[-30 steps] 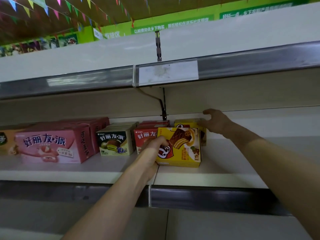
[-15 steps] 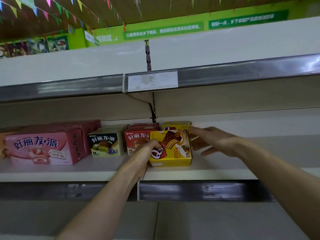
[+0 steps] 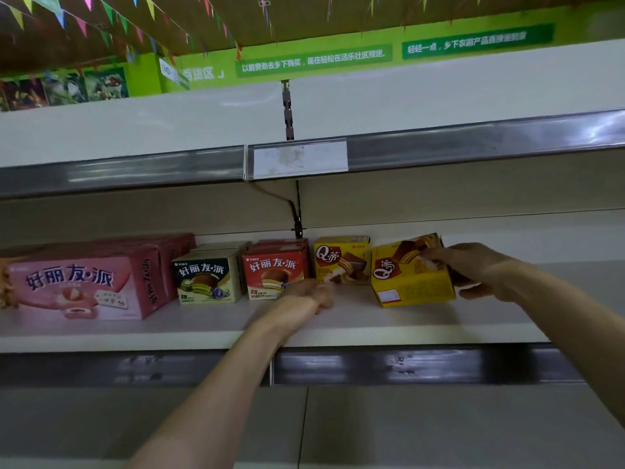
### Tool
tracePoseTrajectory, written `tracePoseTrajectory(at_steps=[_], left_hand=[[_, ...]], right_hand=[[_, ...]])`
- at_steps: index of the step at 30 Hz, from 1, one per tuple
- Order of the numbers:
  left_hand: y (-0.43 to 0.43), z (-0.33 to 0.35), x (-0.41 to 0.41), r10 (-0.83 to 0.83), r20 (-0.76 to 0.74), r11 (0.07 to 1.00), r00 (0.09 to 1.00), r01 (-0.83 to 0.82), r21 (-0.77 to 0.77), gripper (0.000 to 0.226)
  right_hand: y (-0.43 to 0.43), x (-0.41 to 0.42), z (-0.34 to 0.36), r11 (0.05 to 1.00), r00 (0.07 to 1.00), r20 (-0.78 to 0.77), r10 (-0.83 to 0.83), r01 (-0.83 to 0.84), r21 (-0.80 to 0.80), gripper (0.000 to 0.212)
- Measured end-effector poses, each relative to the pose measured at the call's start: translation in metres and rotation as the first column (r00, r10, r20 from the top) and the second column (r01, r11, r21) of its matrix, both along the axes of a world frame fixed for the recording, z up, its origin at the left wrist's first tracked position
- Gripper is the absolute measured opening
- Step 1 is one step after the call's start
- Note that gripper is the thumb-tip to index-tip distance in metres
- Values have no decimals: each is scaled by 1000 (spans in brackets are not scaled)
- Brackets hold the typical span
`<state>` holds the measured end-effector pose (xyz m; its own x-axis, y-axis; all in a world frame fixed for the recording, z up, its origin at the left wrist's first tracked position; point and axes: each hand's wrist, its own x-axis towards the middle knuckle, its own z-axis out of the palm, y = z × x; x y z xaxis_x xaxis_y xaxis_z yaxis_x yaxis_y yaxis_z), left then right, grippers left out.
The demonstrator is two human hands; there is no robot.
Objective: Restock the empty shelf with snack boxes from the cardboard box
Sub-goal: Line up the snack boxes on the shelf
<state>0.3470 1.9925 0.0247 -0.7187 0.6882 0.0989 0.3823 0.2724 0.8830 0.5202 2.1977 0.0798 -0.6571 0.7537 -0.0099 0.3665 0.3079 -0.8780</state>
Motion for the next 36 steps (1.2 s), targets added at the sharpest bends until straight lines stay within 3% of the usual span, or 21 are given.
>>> tracePoseTrajectory(at_steps=[8, 22, 32, 36], left_hand=[[1, -2, -4, -5, -12, 1000, 1000, 5, -12, 62], [1, -3, -3, -49, -46, 999, 998, 49, 2, 44], [0, -1, 0, -91, -37, 995, 995, 92, 40, 51], [0, 0, 1, -128, -6, 991, 992, 128, 48, 25]], right_hand=[[-11, 1, -2, 1000, 994, -108, 13, -15, -23, 28], [-15, -4, -13, 993, 987, -134, 91, -101, -67, 47], [-29, -15, -17, 971, 966, -130, 224, -232, -55, 51], [-33, -21, -23, 960, 954, -155, 258, -271, -68, 59]])
